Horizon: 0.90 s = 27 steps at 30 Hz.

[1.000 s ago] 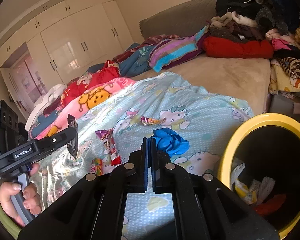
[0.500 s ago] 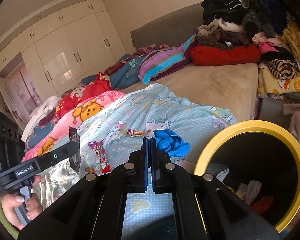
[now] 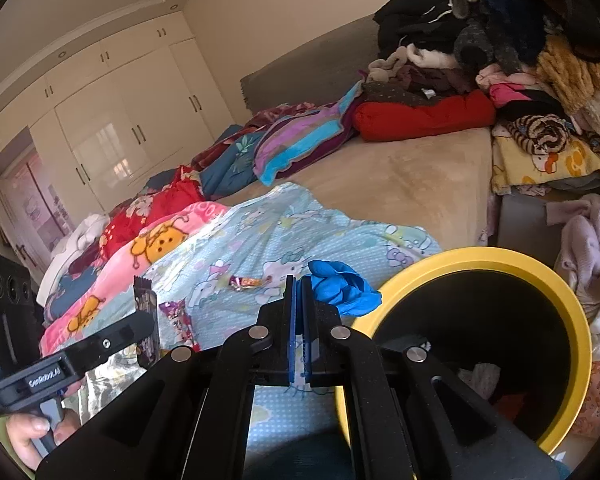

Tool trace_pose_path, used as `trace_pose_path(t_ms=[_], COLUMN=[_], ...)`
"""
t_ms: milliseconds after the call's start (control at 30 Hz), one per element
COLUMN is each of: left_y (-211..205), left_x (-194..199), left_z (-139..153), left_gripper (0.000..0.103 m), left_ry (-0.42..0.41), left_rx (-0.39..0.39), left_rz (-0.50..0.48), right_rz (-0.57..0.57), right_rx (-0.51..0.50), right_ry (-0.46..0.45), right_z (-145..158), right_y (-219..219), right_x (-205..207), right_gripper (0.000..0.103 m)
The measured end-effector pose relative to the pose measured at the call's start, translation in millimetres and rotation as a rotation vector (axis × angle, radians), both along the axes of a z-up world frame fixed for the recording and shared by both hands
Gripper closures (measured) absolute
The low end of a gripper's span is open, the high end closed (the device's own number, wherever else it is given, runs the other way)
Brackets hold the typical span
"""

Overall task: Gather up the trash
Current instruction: 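Carry the chocolate wrapper and blue cloth over the yellow-rimmed bin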

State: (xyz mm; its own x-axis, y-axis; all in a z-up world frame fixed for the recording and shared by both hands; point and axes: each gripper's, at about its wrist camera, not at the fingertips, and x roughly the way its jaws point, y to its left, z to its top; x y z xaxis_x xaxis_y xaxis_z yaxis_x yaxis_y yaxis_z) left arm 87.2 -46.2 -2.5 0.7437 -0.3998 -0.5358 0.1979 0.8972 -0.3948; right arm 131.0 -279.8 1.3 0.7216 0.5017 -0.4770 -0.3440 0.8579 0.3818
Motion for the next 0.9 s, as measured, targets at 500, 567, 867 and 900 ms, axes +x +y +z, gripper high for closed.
trace_pose_path(t_ms=[500,567,867,900], left_y=[-33.5,-37.0,-55.2,-57.3], left_x=[5.7,7.0,10.7,11.0], left_z=[-0.1,-1.0,-3.9,-4.5], left_gripper=[0.092,0.092,0.092,0.092], left_ry=[-0.004,-0.003,-0.003,-0.002], left_rx=[0.02,0.022,0.036,0.037], left_rz=[-0.056,-0.062,-0.101,-0.106], right_rz=[-0.058,-0.066,-0.122,-0.128], right_rx=[0.016,0.019,0.022,0.021], right_ry=[0.016,0.018,0.021,0.022], right_z=[-3.6,-4.4,-6.6,-7.3], right_y=[-32.7,-36.7,-62.3,-65.2], right_x=[1.3,1.7,5.8,6.3], right_gripper=[0.1,0.1,0.1,0.1])
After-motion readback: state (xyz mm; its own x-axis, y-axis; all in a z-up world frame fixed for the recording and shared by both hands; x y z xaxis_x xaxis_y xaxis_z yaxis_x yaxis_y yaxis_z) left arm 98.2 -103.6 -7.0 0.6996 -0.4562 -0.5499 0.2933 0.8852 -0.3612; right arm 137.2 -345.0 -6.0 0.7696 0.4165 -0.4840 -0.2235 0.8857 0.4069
